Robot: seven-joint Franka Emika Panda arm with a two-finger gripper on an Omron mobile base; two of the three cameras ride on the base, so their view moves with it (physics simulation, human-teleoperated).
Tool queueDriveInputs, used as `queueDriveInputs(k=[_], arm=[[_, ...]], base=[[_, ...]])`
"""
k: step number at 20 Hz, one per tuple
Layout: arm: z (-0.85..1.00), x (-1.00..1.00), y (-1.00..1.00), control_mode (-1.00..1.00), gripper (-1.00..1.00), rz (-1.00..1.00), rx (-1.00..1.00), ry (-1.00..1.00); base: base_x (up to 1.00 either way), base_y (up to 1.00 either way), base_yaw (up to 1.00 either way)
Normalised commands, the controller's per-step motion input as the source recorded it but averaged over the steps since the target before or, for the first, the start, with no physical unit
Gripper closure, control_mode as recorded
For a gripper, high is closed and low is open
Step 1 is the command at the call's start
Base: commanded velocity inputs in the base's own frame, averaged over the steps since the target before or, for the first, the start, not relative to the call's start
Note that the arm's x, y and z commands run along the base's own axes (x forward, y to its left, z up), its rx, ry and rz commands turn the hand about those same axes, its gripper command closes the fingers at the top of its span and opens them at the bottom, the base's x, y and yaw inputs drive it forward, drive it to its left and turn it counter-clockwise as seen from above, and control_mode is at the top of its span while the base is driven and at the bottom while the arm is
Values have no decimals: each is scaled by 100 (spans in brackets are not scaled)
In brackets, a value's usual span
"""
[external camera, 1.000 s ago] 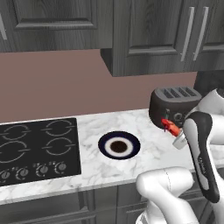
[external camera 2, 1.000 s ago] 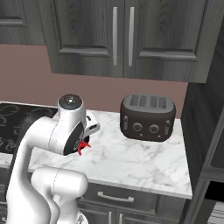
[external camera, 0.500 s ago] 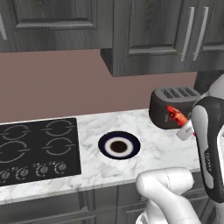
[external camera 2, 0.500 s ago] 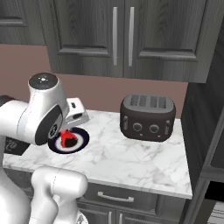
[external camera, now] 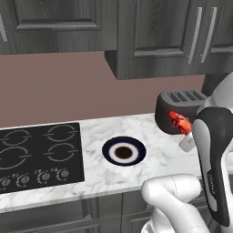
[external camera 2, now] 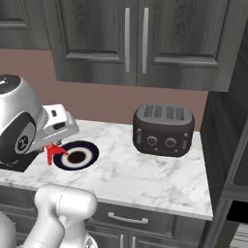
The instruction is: Place the fish on the rack of the oven, and slide the rack back inside. Close the oven door.
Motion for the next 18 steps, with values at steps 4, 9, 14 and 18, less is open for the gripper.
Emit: queueDriveInputs(k=[4,9,14,18], arm=[[0,-33,5,-100,100,0,-4,-1],[0,-39,0,-100,100,0,-2,-1],[0,-26,0,100,100,-3,-1,0],[0,0,0,100,100,0,0,0]], base=[[0,0,0],[0,0,0],[-32,0,-5],[-89,-12,-18]])
